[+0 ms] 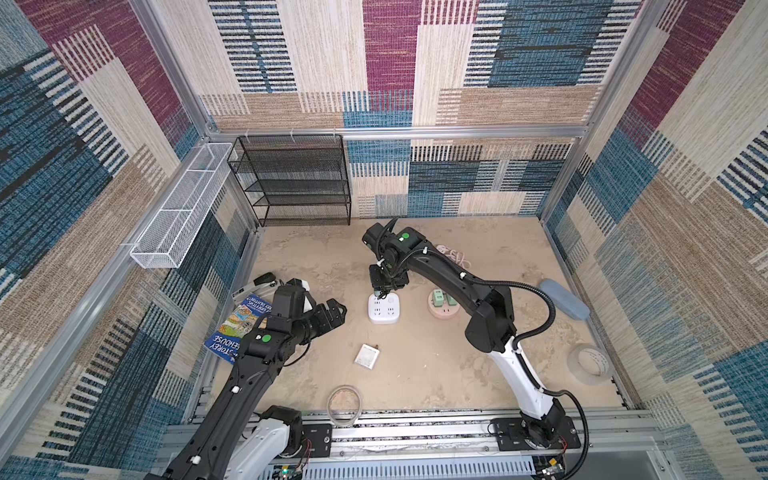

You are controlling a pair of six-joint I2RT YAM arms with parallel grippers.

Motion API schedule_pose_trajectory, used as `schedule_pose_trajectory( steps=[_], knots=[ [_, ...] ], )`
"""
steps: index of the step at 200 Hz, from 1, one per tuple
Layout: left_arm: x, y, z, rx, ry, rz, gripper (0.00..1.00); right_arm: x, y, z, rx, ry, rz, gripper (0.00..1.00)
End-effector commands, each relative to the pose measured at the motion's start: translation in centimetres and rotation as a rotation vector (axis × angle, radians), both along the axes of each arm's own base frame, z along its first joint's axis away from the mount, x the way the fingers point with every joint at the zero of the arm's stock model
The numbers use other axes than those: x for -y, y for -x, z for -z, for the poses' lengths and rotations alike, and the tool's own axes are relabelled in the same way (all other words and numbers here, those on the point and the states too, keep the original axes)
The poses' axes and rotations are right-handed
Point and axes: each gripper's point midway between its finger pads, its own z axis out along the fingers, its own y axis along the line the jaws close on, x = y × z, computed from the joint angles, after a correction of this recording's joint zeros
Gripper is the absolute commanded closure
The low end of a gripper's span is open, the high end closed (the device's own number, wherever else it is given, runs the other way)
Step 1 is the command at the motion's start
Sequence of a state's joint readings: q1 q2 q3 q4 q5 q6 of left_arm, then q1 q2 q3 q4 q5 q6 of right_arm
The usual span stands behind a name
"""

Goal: Insert the plug

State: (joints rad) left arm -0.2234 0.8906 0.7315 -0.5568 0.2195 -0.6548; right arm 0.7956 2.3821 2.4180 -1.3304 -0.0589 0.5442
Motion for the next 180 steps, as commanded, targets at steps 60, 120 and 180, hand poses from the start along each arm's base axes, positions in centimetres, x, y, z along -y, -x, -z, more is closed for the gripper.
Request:
schedule_pose_trajectory(
  steps=[60,120,180],
  knots=[
    [0.7,0.0,0.8,0.005,0.021,0.037,0.04,-0.6,1.1,1.4,-0.053,0.006,-0.003,1.0],
    [0.8,-0.2,1.0,0.008,0.023,0.041,0.05,-1.0,0.9,1.4,-0.051,-0.005,-0.002,1.0],
    [0.9,0.0,1.5,-0.001,0.035,0.043,0.05,-0.6,0.2,1.5,-0.02,0.017,0.01,1.0]
  ],
)
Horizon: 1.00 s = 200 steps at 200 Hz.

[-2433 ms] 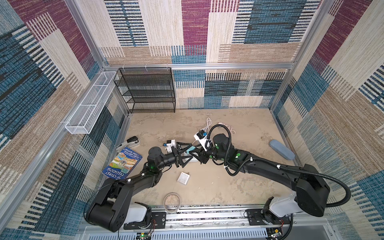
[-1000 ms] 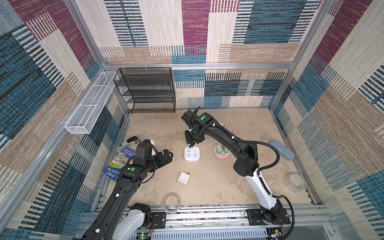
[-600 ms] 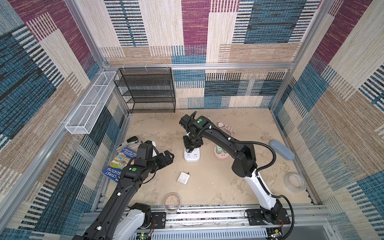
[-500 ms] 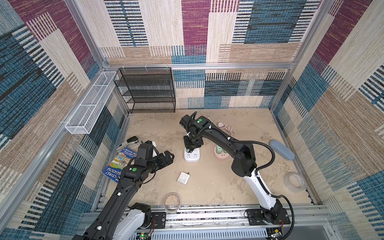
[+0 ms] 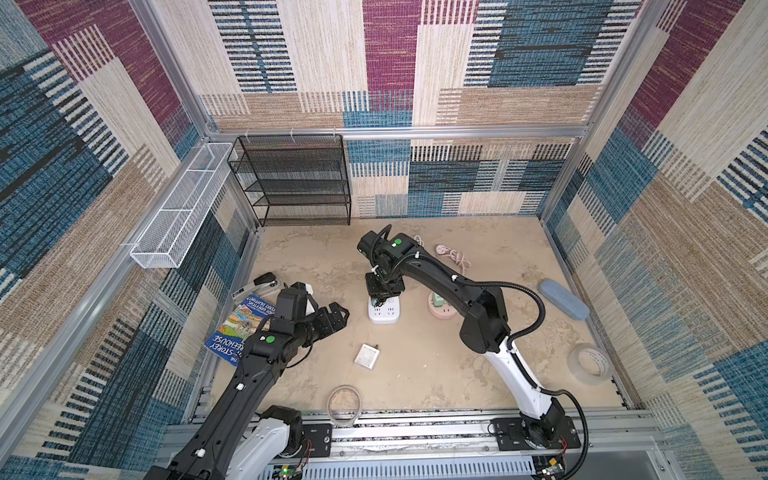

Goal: Insert the plug

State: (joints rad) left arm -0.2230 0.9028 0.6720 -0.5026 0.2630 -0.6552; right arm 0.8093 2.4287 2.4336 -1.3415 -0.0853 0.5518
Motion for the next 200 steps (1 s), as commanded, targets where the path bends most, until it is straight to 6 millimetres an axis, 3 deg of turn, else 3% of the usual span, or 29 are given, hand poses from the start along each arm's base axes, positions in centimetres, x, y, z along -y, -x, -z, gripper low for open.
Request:
schedule_pose_trajectory(
  steps=[1,63,136,200],
  knots=[
    [0.2,-0.2,-0.3,0.023,0.008,0.013,0.05,0.2,-0.6,-0.4,0.029,0.006,0.023,1.0],
    [0.4,-0.3,0.2,0.014,0.023,0.013,0.05,0.5,-0.8,0.3,0.028,0.026,0.032,1.0],
    [0.6,0.0,0.7,0.003,0.034,0.02,0.06,-0.6,-0.5,0.5,-0.007,-0.018,0.004,1.0],
    [0.6,-0.1,1.0,-0.002,0.024,0.026,0.06,0.1,-0.3,1.4,-0.019,0.017,0.017,1.0]
  ],
)
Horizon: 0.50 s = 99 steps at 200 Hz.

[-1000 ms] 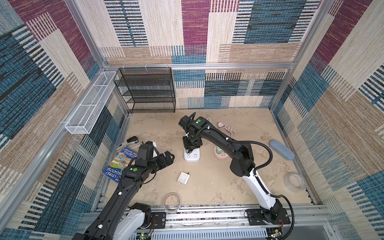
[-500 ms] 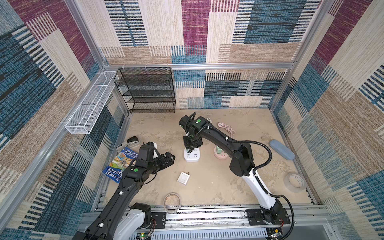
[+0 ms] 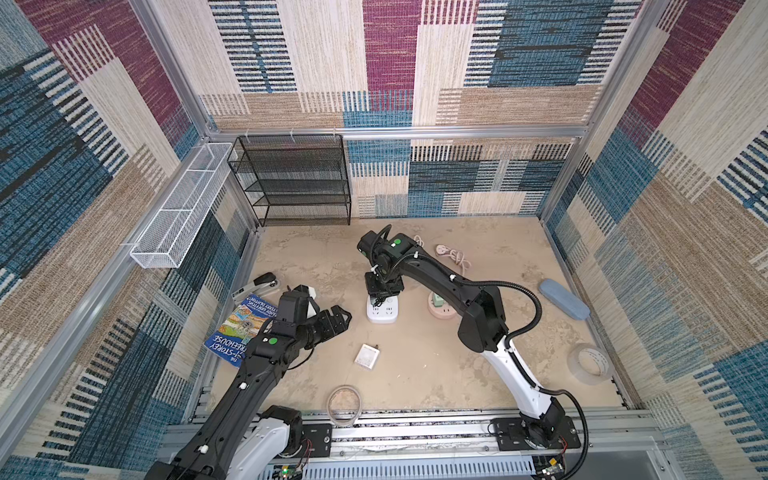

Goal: Insert the plug

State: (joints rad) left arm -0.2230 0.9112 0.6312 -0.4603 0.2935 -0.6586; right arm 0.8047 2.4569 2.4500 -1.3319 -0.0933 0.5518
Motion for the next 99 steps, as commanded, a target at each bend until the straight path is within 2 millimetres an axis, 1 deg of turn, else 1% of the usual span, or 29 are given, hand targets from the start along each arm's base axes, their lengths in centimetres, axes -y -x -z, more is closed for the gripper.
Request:
schedule_pose_trajectory(
  steps=[1,31,99],
  knots=[
    [0.1,-0.2,-0.1,0.01,0.001,0.008,0.06,0.5,0.1,0.6,-0.012,0.023,0.014,1.0],
    [0.2,-0.4,0.1,0.008,0.002,0.01,0.06,1.4,0.7,1.4,-0.023,0.065,-0.001,1.0],
    [0.5,-0.7,1.1,-0.014,0.018,0.012,0.06,3.0,1.5,1.2,-0.024,0.107,-0.025,1.0]
  ],
)
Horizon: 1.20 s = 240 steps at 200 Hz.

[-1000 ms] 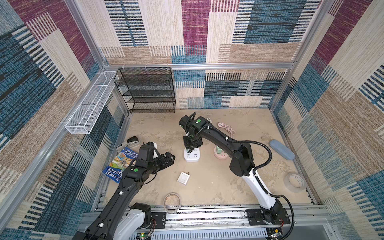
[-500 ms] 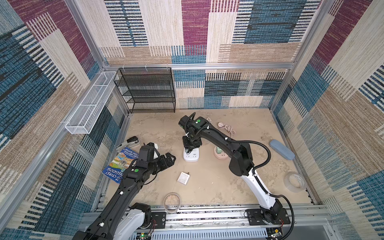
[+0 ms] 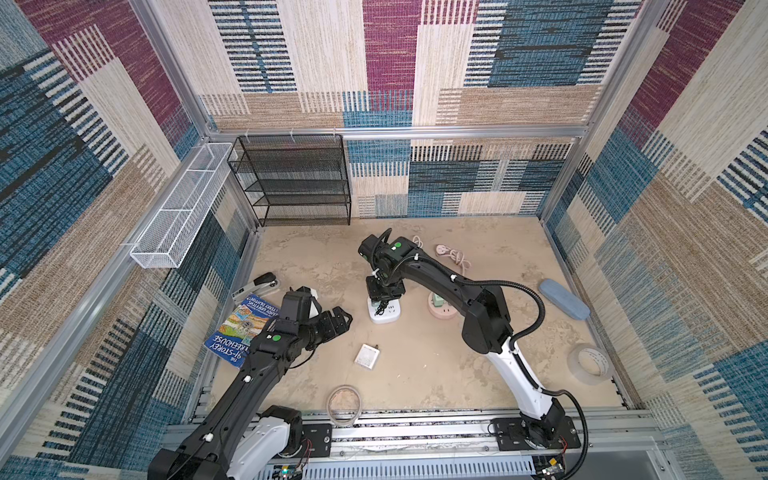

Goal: Insert the plug

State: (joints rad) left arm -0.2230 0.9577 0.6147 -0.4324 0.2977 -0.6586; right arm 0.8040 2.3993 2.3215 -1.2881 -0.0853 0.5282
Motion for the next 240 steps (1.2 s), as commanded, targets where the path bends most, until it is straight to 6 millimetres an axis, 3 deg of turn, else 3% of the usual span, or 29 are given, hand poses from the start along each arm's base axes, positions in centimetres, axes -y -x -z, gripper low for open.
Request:
schedule_pose_trajectory(
  steps=[1,93,185,219,240],
  knots=[
    [0.4,-0.4,-0.3,0.02,0.022,0.009,0.06,1.9,0.7,0.5,-0.015,0.081,-0.006,1.0],
    [1.3,-0.6,1.0,-0.016,0.067,0.029,0.07,5.4,3.8,-0.1,-0.054,0.146,-0.048,1.0],
    [1.7,-0.4,1.6,-0.024,0.07,0.06,0.08,5.3,2.3,-0.5,-0.03,0.128,-0.051,1.0],
    [2.2,-0.7,0.8,0.0,0.08,0.081,0.09,5.6,2.2,-1.6,-0.006,0.114,-0.06,1.0],
    [2.5,-0.8,0.4,0.009,0.089,0.094,0.1,5.6,2.3,-1.1,-0.017,0.125,-0.081,1.0]
  ],
)
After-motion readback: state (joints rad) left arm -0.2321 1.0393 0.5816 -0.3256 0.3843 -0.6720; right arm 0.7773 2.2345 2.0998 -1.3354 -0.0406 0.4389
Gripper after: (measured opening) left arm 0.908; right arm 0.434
